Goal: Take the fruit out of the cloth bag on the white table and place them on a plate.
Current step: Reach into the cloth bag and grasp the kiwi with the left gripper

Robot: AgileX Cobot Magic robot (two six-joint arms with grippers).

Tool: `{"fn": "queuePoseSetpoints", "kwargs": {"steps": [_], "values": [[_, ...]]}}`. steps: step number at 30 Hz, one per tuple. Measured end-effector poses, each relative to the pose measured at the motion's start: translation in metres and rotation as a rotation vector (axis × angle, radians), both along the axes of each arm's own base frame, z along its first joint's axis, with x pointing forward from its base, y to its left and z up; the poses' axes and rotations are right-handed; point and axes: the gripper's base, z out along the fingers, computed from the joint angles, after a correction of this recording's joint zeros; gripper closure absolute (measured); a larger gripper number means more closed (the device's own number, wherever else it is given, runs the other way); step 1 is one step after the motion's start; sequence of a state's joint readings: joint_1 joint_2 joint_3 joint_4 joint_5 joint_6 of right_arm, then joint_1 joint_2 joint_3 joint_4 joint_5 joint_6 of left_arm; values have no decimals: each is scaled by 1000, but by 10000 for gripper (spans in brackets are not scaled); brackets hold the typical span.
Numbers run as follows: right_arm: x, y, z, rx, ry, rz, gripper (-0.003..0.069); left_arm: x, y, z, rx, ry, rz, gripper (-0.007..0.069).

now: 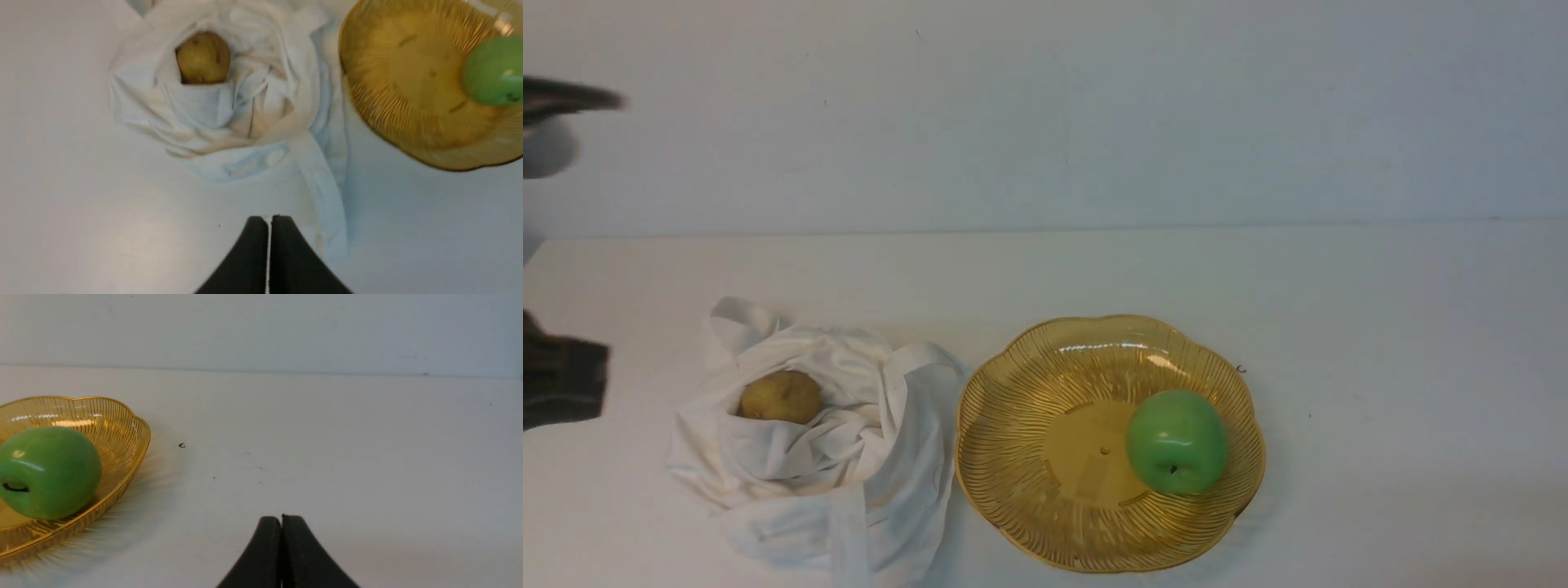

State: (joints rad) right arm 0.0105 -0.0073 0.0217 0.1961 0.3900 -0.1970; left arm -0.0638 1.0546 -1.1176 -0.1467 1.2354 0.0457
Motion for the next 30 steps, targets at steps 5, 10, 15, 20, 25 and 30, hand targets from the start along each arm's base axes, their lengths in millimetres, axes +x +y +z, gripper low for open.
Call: {"fn": "queuePoseSetpoints", "kwargs": {"steps": [5,10,15,20,25,30], "values": [[0,0,0,0,0,0,671,76,-13,-39,57,195,-83,632],[0,0,0,0,0,0,671,114,-29,-65,143,273,-140,632],[0,0,0,0,0,0,671,133,-31,-87,185,303,-111,632],[0,0,0,0,0,0,671,148,-32,-102,193,270,-104,631],[0,0,0,0,0,0,671,160,-30,-111,240,215,-111,577],[0,0,0,0,0,0,671,171,-29,-126,282,205,-124,380]]}}
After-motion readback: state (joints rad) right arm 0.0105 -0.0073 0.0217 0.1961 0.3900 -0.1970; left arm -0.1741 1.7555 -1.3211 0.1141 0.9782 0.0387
